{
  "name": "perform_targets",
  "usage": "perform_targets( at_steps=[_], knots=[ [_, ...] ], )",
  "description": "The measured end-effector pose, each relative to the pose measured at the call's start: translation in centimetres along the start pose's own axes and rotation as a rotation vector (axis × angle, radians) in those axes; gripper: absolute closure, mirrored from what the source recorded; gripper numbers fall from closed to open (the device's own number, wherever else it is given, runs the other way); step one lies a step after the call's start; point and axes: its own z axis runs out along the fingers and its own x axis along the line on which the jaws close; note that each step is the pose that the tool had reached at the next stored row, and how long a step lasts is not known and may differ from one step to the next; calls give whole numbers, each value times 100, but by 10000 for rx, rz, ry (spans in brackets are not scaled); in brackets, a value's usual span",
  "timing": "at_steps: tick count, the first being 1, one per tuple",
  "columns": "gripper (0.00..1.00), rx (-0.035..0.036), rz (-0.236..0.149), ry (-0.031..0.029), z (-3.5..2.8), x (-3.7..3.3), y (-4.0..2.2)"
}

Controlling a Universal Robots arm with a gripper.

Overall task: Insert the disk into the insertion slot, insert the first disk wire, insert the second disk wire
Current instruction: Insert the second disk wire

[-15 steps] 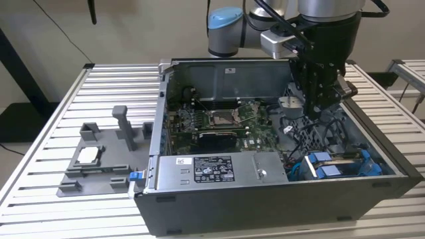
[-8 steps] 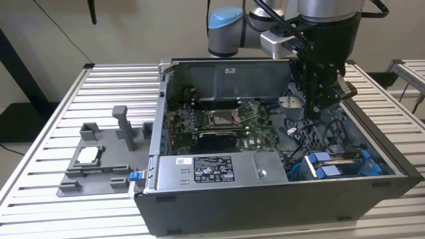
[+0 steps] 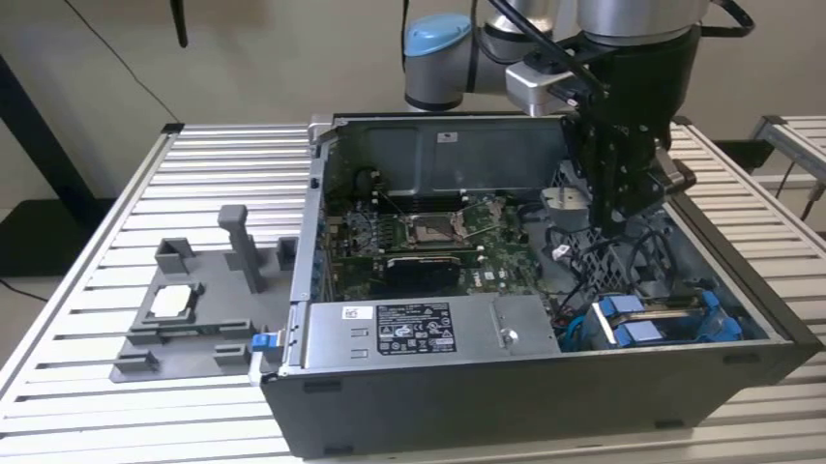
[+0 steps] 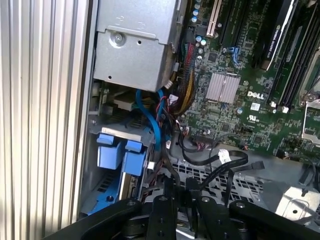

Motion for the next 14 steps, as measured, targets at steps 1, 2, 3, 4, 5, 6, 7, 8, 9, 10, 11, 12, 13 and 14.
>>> perform_targets(
  at_steps=[1,2,3,4,5,6,7,8,9,10,11,12,13,14],
  knots=[
    [76,-2,-2,8,2,0,1],
    [76,-3,-3,16,4,-1,4],
    [76,-4,-4,22,6,-2,8],
    [76,4,-4,24,9,-4,13],
    [76,27,-3,28,13,-5,19],
    [76,51,0,34,15,-6,26],
    [76,67,4,39,17,-8,33],
    [78,78,8,43,19,-9,39],
    [84,89,11,47,19,-9,43],
    [84,99,16,49,20,-8,47],
    [84,105,22,50,20,-7,51],
    [84,107,25,51,20,-2,54],
    [84,109,31,52,21,4,56],
    [84,108,35,54,21,12,59]
  ],
)
